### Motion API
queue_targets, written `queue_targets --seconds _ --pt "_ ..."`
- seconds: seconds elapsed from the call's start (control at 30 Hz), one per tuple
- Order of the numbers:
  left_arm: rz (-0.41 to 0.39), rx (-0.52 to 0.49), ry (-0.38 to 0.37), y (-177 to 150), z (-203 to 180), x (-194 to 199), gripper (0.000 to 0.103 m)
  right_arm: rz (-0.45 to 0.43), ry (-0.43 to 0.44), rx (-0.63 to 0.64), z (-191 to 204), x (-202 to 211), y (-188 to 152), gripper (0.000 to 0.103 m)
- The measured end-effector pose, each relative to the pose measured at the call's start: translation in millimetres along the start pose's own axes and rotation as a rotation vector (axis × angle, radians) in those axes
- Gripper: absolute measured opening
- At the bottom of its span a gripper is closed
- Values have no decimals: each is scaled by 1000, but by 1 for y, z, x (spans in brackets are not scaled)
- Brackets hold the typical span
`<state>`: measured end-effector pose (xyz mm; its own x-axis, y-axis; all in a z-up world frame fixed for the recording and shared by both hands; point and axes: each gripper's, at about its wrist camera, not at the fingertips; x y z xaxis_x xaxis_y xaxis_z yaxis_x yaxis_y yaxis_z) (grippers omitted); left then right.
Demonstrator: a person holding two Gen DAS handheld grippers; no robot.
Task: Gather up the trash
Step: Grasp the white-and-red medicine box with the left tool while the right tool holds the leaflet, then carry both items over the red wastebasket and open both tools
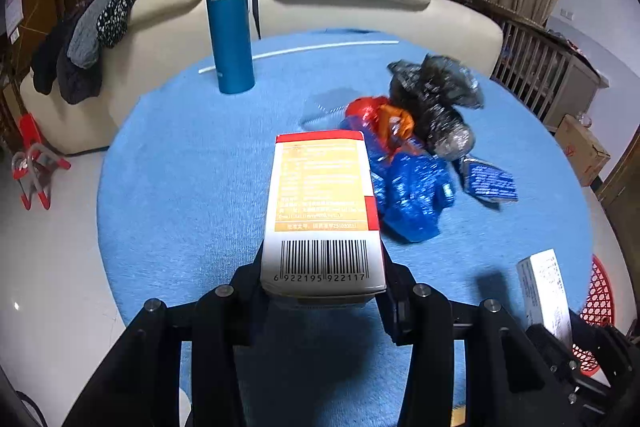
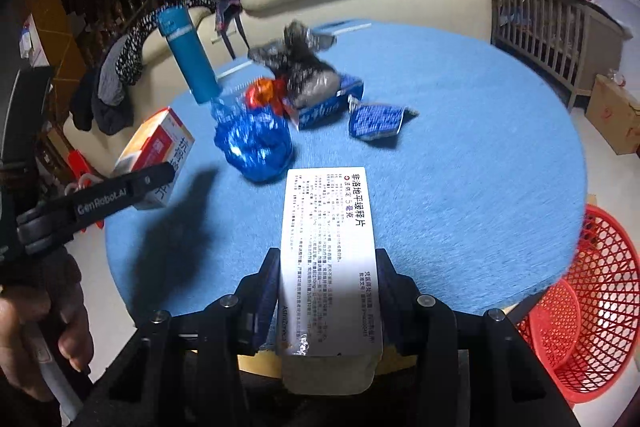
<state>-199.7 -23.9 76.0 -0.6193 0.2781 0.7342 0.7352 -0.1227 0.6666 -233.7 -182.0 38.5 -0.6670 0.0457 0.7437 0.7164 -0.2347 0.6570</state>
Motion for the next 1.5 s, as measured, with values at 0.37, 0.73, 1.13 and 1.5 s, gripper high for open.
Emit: queue_targets --seconds 0.37,0.73,1.13,1.5 --pt "-74 -61 -21 12 -27 34 48 -124 -14 -76 -26 45 12 48" --pt "-87 -170 -66 16 -76 38 48 -180 -75 -219 -93 70 4 48" --pt "-26 -385 -235 -5 -179 25 48 -181 -240 -437 -212 89 -34 48" --pt "45 -537 -356 -27 -262 17 48 -121 -319 -542 -285 84 -66 48"
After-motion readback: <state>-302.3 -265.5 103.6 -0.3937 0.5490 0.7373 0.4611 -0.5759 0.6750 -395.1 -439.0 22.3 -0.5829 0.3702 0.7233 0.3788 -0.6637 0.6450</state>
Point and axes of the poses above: each gripper's, at about its wrist camera, not at the fingertips, and x roughly against the way its jaws point, z to its left, y to its top, and after that the axes turned 6 degrees about -y, right-handed
